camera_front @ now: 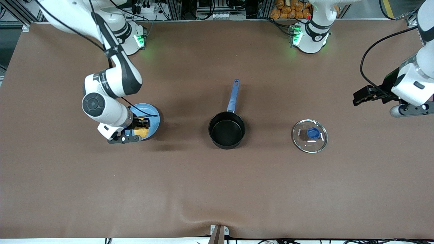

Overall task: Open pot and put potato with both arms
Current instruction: 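Grasp the yellow potato with the right gripper while the left gripper withdraws, then carry the potato with the right gripper over the open pot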

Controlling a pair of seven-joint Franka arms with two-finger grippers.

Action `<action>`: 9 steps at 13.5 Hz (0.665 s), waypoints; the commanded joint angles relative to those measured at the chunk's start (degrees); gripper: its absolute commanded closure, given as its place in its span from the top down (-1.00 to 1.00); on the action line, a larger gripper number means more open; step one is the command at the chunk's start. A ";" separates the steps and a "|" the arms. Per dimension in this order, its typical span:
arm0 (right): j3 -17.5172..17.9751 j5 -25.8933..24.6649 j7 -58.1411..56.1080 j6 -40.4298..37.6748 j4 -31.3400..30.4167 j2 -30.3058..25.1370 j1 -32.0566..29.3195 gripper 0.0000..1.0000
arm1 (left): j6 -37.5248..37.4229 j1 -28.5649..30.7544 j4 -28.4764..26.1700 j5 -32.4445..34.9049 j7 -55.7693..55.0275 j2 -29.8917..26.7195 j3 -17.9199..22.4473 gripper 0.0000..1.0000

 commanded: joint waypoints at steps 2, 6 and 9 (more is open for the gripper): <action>-0.39 6.88 14.42 -11.59 25.24 11.16 7.71 -1.00 | -1.94 0.46 2.56 -1.32 0.88 0.90 -0.30 1.00; -0.65 6.89 22.98 -10.56 39.76 20.39 15.35 -1.00 | -2.21 0.46 3.09 -1.32 0.97 0.81 -0.21 1.00; -0.65 6.89 26.06 -5.03 41.73 23.22 18.79 -1.00 | -2.12 0.37 2.91 -1.24 1.85 -0.85 -0.03 1.00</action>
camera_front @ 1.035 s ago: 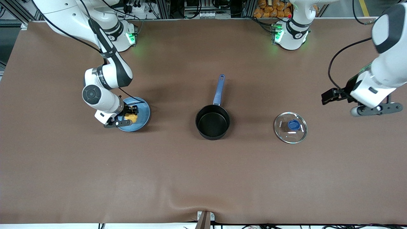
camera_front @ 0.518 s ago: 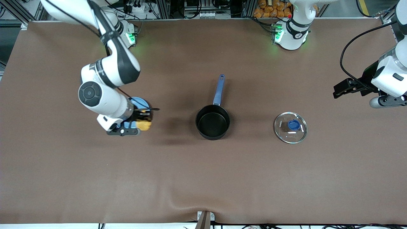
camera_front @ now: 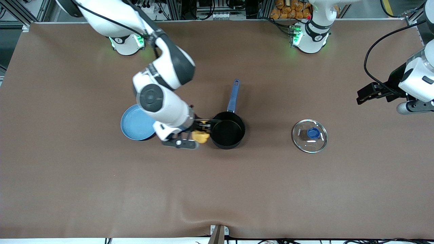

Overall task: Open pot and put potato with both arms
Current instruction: 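Carry the potato with the right gripper over the open pot, then lower the potato into the pot and open the right gripper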

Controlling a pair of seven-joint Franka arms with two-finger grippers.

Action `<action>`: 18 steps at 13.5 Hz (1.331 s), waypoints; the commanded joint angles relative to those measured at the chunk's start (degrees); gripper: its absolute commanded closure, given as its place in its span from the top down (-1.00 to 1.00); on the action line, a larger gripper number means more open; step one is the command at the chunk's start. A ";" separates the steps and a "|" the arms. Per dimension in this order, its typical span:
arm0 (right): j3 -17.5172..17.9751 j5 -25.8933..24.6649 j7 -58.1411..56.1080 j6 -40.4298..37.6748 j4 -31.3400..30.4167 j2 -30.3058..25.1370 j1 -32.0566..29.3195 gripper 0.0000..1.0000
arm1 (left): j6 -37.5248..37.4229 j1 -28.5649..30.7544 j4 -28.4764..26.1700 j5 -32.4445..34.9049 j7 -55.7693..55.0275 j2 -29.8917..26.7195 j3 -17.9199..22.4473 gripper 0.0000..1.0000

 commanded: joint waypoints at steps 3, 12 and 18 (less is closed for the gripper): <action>-0.89 0.69 4.51 5.47 4.76 7.32 5.47 -1.00 | -1.58 -1.93 0.18 -1.29 3.22 -2.40 1.84 1.00; -2.04 -2.03 4.77 9.00 4.24 14.18 9.79 -1.00 | -1.67 -1.68 -0.79 -3.13 3.83 -2.49 2.82 1.00; -2.04 -3.35 6.44 10.93 3.97 16.65 10.49 -1.00 | -1.76 -1.77 -0.35 -3.05 3.57 -2.49 2.82 1.00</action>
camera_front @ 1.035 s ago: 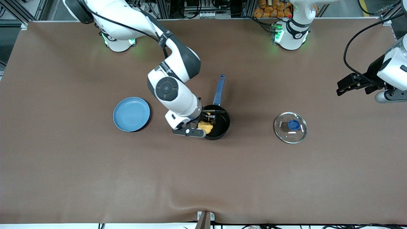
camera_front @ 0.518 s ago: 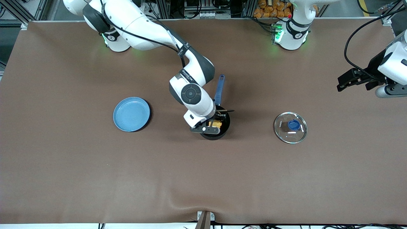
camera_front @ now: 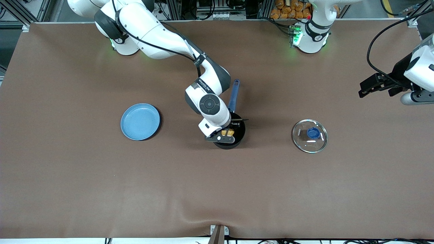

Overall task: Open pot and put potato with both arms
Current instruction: 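Lower the potato into the pot and open the right gripper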

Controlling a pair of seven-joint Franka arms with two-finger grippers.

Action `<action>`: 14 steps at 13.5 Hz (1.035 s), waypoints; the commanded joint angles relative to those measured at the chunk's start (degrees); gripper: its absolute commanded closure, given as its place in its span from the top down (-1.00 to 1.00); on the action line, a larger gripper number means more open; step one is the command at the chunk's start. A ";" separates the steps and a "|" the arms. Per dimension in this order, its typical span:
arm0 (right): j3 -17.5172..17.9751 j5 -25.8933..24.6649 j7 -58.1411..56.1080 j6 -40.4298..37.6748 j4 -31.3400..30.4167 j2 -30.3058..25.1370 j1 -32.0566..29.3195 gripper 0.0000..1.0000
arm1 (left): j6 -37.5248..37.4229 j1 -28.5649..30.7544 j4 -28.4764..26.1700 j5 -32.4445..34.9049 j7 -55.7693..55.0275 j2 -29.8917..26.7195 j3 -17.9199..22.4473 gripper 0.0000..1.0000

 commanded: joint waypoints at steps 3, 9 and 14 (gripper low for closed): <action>-0.54 -1.02 1.60 3.33 2.03 2.29 0.71 -0.80 | -0.44 0.07 1.16 -1.09 1.15 -0.58 0.10 1.00; -0.45 -5.50 1.51 2.90 2.03 2.12 0.71 1.00 | -0.61 0.24 1.08 -1.09 1.42 -1.20 0.27 1.00; 0.25 -3.66 1.51 -5.08 4.31 -2.61 -1.56 1.00 | -0.70 0.51 1.08 -1.01 0.98 -1.28 -0.16 1.00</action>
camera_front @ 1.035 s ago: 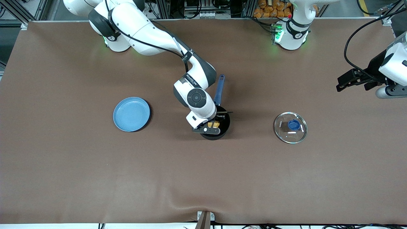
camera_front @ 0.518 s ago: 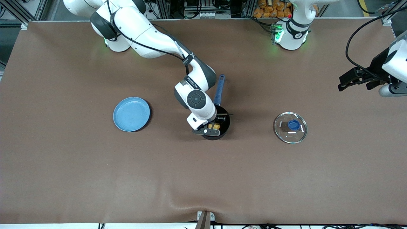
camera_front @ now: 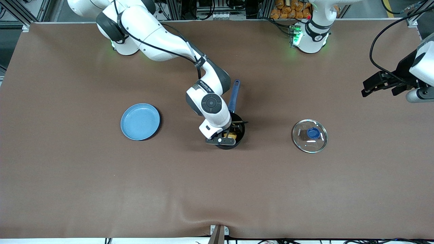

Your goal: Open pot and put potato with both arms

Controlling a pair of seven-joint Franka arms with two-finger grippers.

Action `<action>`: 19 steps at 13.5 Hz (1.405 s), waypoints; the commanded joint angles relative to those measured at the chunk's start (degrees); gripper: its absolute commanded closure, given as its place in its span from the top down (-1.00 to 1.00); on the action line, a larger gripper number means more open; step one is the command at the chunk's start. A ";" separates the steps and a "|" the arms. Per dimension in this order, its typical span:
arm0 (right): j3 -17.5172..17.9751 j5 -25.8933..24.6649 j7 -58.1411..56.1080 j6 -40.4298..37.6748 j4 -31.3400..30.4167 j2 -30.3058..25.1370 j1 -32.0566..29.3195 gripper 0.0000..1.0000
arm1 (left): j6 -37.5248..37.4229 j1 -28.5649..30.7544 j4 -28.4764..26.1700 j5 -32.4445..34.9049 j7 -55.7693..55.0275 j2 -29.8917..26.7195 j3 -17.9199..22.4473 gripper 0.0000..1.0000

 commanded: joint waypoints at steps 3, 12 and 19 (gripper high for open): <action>0.59 5.73 1.37 -11.83 6.45 -5.47 -2.58 1.00 | -0.71 0.51 0.02 -1.01 1.33 -0.97 0.09 1.00; -0.21 5.75 -3.11 -25.12 9.46 -12.33 -16.27 1.00 | -1.15 0.51 0.02 -1.01 1.24 -1.05 0.01 1.00; 4.52 0.14 -4.50 -39.59 9.02 -22.08 -30.41 1.00 | -1.15 0.51 0.02 -1.01 1.24 -1.05 0.09 1.00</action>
